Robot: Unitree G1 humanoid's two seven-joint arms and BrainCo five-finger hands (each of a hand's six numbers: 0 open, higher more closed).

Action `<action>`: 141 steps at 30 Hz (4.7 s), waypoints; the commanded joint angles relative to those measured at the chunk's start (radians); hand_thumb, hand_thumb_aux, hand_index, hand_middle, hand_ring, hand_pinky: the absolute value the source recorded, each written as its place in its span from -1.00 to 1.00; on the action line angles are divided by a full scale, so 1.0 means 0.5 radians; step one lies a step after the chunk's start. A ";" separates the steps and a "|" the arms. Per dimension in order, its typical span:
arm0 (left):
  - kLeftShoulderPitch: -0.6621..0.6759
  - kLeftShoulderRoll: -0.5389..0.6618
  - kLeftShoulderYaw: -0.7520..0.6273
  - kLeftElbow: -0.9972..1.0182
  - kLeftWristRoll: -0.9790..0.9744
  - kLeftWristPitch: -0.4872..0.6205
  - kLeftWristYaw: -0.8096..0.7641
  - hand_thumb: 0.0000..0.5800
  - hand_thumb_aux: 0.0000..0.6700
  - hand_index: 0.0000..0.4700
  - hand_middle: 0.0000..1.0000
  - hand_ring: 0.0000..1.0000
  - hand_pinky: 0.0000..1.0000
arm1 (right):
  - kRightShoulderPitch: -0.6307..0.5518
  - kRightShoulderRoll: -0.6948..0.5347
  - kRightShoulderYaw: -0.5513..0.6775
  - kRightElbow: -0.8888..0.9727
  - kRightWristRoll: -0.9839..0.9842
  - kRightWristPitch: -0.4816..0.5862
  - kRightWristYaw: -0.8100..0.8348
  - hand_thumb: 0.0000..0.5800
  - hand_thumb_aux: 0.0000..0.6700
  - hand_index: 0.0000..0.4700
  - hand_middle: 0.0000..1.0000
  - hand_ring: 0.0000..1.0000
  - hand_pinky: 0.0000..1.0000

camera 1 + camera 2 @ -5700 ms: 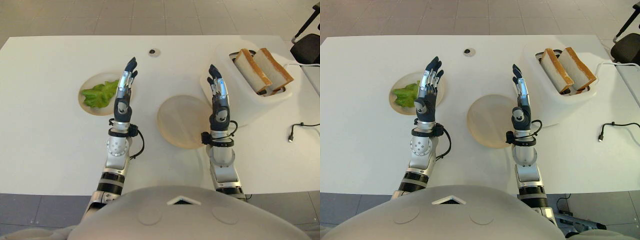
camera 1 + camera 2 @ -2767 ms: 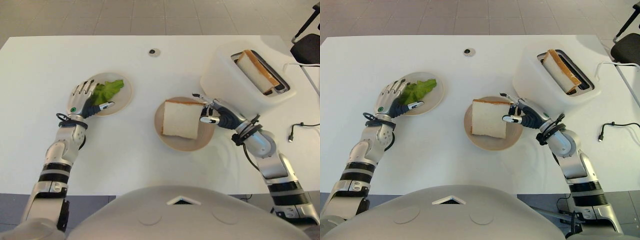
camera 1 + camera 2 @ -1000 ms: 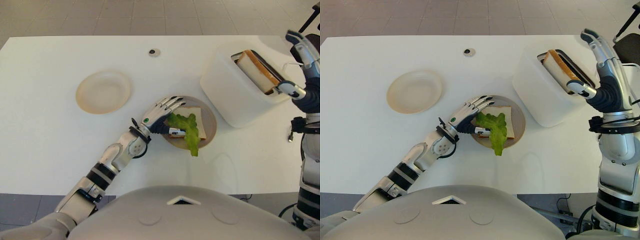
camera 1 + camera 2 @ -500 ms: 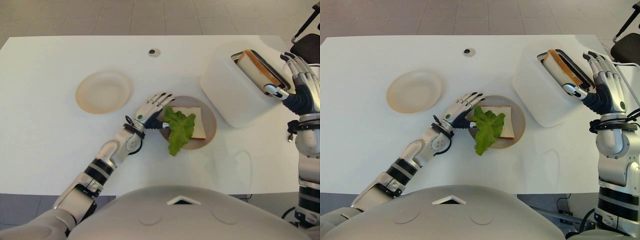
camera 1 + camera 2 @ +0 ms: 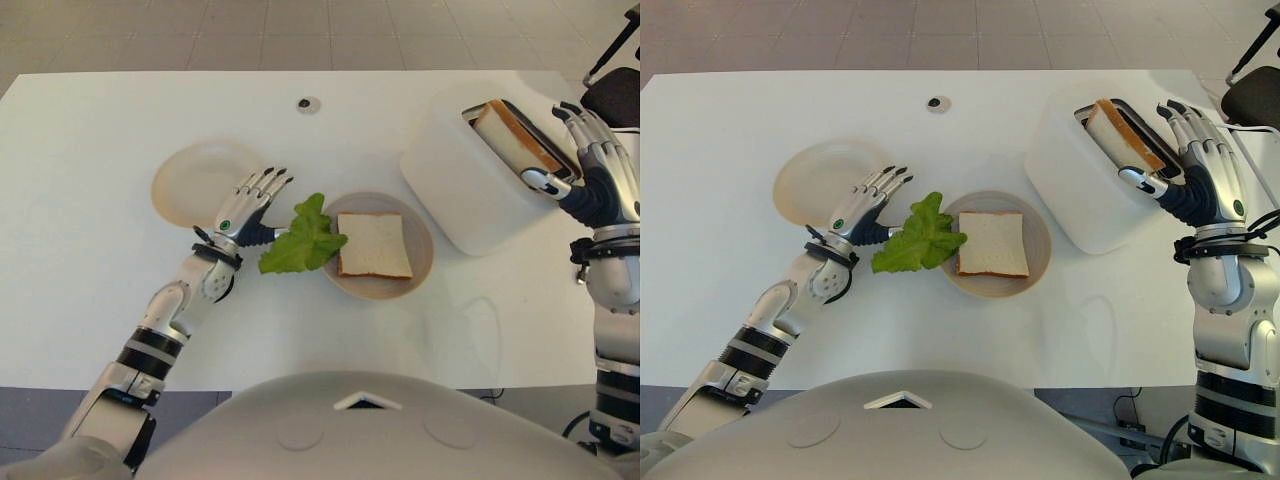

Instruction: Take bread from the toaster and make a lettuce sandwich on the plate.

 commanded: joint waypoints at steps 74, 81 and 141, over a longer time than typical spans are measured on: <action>0.521 0.224 0.307 -0.341 -0.024 -0.327 -0.182 -1.00 -1.00 -1.00 -1.00 -1.00 -1.00 | -0.031 -0.023 -0.023 -0.128 0.063 -0.005 0.065 -1.00 -1.00 -1.00 -1.00 -1.00 -1.00; 0.583 0.318 0.313 -0.162 0.181 -0.232 -0.031 0.59 0.09 0.09 -1.00 -1.00 -1.00 | -0.007 -0.026 -0.029 -0.135 0.076 -0.007 0.074 -1.00 -1.00 -1.00 -1.00 -1.00 -1.00; -0.118 -0.234 -0.093 0.103 -0.070 -0.444 0.258 -1.00 -1.00 -1.00 -1.00 -1.00 -1.00 | -0.096 -0.174 0.147 0.171 -0.083 0.009 0.018 1.00 1.00 1.00 1.00 1.00 1.00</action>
